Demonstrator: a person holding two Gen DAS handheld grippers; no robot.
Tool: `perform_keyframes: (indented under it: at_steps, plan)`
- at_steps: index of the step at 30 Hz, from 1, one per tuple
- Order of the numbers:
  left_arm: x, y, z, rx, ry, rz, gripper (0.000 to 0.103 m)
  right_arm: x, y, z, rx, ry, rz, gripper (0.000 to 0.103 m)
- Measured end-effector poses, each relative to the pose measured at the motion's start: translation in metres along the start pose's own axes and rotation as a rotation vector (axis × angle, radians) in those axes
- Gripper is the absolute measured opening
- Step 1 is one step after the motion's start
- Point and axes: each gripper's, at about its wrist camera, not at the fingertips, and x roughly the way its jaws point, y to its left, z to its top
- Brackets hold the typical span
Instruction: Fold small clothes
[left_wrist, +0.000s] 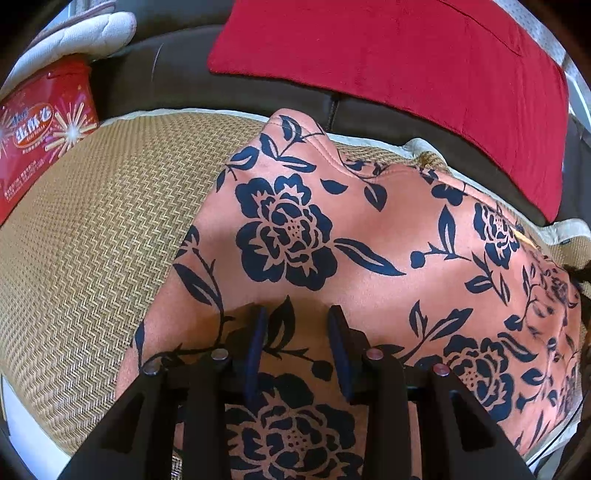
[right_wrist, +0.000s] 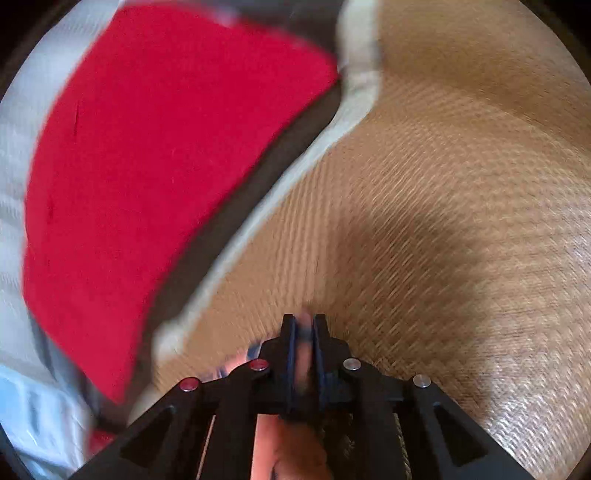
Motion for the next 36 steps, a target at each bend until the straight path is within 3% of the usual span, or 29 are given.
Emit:
perform_keyframes:
  at_steps: [2, 3, 5, 6, 7, 9, 11, 12, 15, 17, 19, 21, 22, 24, 25, 26, 27, 29, 34, 36]
  plan:
    - [-0.004, 0.004, 0.001, -0.028, 0.000, -0.018, 0.035, -0.036, 0.003, 0.008, -0.018, -0.126, 0.036, 0.016]
    - [-0.006, 0.007, 0.001, -0.045, -0.007, -0.024, 0.035, -0.053, 0.006, 0.009, -0.046, -0.168, 0.058, 0.024]
    - [-0.015, 0.009, 0.002, -0.056, -0.038, -0.028, 0.035, -0.074, 0.015, 0.002, -0.115, -0.162, 0.137, 0.039]
    - [-0.022, 0.008, 0.002, -0.047, -0.068, -0.026, 0.035, -0.081, 0.022, -0.005, -0.164, -0.127, 0.182, 0.058]
    - [-0.029, 0.006, 0.002, -0.031, -0.097, -0.019, 0.035, -0.085, 0.030, -0.016, -0.219, -0.092, 0.203, 0.070]
    - [-0.040, 0.000, 0.001, 0.010, -0.140, 0.001, 0.035, -0.089, 0.055, -0.048, -0.366, -0.041, 0.191, 0.070]
    - [-0.038, -0.002, -0.001, 0.014, -0.122, 0.017, 0.036, -0.081, 0.080, -0.077, -0.488, 0.015, 0.176, 0.070]
    - [-0.033, 0.000, -0.002, -0.002, -0.092, 0.028, 0.036, -0.072, 0.094, -0.096, -0.565, 0.056, 0.173, 0.066]
    - [-0.012, 0.005, -0.007, -0.027, 0.011, 0.088, 0.036, -0.054, 0.122, -0.147, -0.740, 0.127, 0.106, 0.034]
    - [-0.011, 0.001, -0.009, 0.004, 0.000, 0.110, 0.036, -0.030, 0.124, -0.175, -0.816, 0.214, 0.014, 0.034]
    - [-0.015, -0.004, -0.010, 0.034, -0.013, 0.117, 0.036, 0.000, 0.108, -0.177, -0.793, 0.291, -0.052, 0.034]
    - [-0.023, -0.003, -0.012, 0.009, -0.010, 0.075, 0.036, -0.009, 0.105, -0.168, -0.772, 0.269, -0.022, 0.035]
    - [-0.029, 0.002, -0.014, -0.011, -0.016, 0.041, 0.036, -0.022, 0.104, -0.165, -0.742, 0.277, -0.001, 0.038]
    - [-0.043, 0.006, -0.018, -0.013, -0.040, 0.009, 0.036, -0.056, 0.099, -0.159, -0.661, 0.238, 0.141, 0.042]
    - [-0.051, 0.008, -0.024, -0.010, -0.058, 0.007, 0.037, -0.072, 0.089, -0.158, -0.612, 0.221, 0.199, 0.065]
    - [-0.058, 0.009, -0.029, -0.008, -0.072, 0.002, 0.040, -0.086, 0.078, -0.159, -0.564, 0.216, 0.230, 0.077]
    - [-0.064, 0.010, -0.035, -0.007, -0.080, -0.014, 0.046, -0.099, 0.065, -0.161, -0.507, 0.214, 0.258, 0.084]
    - [-0.070, 0.014, -0.045, -0.012, -0.078, -0.028, 0.053, -0.122, 0.039, -0.168, -0.415, 0.226, 0.329, 0.084]
    - [-0.059, 0.014, -0.056, -0.011, -0.020, -0.001, 0.053, -0.153, -0.038, -0.184, -0.113, 0.254, 0.442, 0.084]
    - [-0.043, 0.013, -0.059, 0.002, 0.041, 0.039, 0.053, -0.155, -0.062, -0.186, 0.004, 0.245, 0.435, 0.084]
